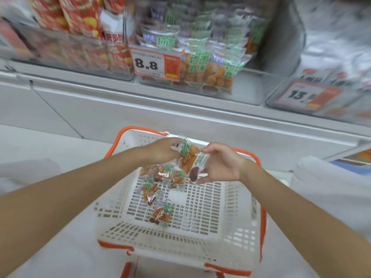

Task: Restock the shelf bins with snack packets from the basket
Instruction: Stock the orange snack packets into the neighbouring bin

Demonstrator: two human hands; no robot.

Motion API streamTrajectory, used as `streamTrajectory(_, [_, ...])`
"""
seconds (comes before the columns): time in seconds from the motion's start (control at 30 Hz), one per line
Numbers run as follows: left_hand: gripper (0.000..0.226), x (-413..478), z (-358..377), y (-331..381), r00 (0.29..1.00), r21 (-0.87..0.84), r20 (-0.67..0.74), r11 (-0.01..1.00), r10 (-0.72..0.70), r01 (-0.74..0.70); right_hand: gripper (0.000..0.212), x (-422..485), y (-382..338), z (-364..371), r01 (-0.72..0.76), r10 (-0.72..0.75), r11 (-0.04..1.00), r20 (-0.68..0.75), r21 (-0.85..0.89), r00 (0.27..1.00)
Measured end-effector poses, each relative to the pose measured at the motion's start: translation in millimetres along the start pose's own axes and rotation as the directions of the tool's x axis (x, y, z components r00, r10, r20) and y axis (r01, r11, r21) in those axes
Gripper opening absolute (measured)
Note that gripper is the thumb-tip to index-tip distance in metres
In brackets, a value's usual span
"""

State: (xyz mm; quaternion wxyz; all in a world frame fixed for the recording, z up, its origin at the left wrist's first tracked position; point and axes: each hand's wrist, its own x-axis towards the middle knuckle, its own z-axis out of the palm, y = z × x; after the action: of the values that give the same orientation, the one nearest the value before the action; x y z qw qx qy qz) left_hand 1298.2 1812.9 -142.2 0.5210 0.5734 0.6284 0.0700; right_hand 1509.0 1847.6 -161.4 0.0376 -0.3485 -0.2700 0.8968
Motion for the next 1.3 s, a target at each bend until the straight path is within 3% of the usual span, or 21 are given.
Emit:
streamTrajectory(0.13, [0.016, -4.7, -6.8, 15.5, 0.993, -0.378, -0.115, 0.923, 0.036, -0.077, 0.060, -30.4, -6.4, -0.1, 0.064, -0.065, 0.997, -0.054, -0.032, 0.996])
streamTrajectory(0.3, [0.018, -6.1, -14.3, 27.9, 0.971, -0.419, -0.226, 0.891, 0.081, -0.172, 0.049, -42.3, -13.0, 9.9, 0.125, -0.229, 0.936, -0.302, -0.329, 0.925])
streamTrajectory(0.47, [0.036, -1.7, -12.2, 31.5, 0.990, -0.514, -0.135, 0.852, 0.032, -0.097, 0.040, -30.7, -17.3, 24.1, 0.290, -0.406, 0.895, -0.349, -0.339, 0.845])
streamTrajectory(0.53, [0.025, -1.8, -11.3, 33.8, 0.985, -0.543, -0.151, 0.826, 0.080, -0.150, 0.036, -26.6, -19.1, 29.1, 0.303, -0.455, 0.858, -0.340, -0.415, 0.823])
streamTrajectory(0.63, [0.017, -5.1, -15.5, 39.6, 0.945, -0.455, -0.283, 0.844, 0.167, -0.285, 0.018, -27.8, -28.8, 28.5, 0.248, -0.559, 0.711, -0.314, -0.658, 0.768])
streamTrajectory(0.73, [0.021, -16.3, -28.1, 56.0, 0.878, -0.248, -0.373, 0.879, 0.301, -0.407, 0.042, -48.7, -53.3, 42.5, 0.182, -0.651, 0.551, -0.282, -0.815, 0.705])
streamTrajectory(0.93, [0.024, -30.2, -67.9, 116.3, 0.730, -0.115, -0.465, 0.783, 0.501, -0.611, 0.064, -113.6, -125.3, 83.4, 0.051, -0.789, 0.248, -0.171, -0.967, 0.590])
streamTrajectory(1.03, [0.023, -24.5, -88.0, 154.1, 0.653, -0.048, -0.516, 0.742, 0.555, -0.669, 0.055, -139.0, -158.0, 95.6, -0.008, -0.848, 0.045, -0.042, -0.999, 0.529])
streamTrajectory(1.13, [0.023, -12.1, -99.9, 191.0, 0.567, 0.007, -0.586, 0.703, 0.579, -0.711, 0.036, -154.5, -183.1, 93.7, -0.168, -0.903, -0.157, 0.073, -0.973, 0.423])
streamTrajectory(1.2, [0.023, 2.6, -102.9, 212.0, 0.527, 0.038, -0.628, 0.700, 0.572, -0.714, 0.034, -157.3, -195.0, 85.3, -0.249, -0.934, -0.230, 0.141, -0.941, 0.328])
streamTrajectory(1.3, [0.020, 30.6, -108.0, 234.7, 0.511, 0.079, -0.651, 0.719, 0.562, -0.690, 0.034, -150.7, -211.6, 63.8, -0.342, -0.947, -0.272, 0.188, -0.900, 0.259])
